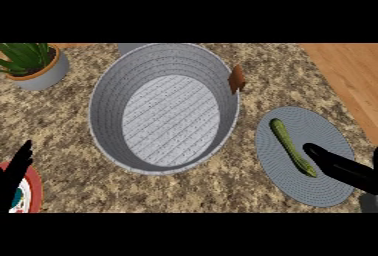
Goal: Pick the squash from the placemat and place it in the basket
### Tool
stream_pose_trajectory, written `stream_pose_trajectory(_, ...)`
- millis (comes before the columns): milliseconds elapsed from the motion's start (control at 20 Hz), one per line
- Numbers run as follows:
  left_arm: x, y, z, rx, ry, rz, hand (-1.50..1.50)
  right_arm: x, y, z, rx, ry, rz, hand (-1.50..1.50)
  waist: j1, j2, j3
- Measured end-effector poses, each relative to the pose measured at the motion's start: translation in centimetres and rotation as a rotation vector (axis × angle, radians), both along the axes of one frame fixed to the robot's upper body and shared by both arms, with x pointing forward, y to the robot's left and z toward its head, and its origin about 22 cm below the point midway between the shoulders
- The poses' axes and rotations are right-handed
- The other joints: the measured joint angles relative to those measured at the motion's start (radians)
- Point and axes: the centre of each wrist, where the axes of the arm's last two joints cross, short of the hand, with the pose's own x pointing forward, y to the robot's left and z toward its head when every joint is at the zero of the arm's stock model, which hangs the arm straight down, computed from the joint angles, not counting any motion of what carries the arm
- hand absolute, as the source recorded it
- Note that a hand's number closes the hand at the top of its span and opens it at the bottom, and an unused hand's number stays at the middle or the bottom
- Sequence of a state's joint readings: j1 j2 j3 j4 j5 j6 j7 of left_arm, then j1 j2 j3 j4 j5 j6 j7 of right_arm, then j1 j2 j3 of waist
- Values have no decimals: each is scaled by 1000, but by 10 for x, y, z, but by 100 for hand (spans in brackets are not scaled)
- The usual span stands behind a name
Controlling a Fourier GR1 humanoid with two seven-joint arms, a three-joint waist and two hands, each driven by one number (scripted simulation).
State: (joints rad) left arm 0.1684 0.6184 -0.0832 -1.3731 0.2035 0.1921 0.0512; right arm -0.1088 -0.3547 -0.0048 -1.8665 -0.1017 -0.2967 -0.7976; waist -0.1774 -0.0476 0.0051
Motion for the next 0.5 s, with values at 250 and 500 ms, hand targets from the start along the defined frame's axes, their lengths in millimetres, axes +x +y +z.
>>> stream_pose_trajectory(250, -12, 7, -9, 21, 45, 79, 0, -42, -37, -44, 0, 18, -455, -150, -73, 9, 1)
stream_pose_trajectory(500, -13, 0, -11, 39, 47, 83, 0, -119, -58, -97, -191, 219, -697, -150, -51, 24, -3)
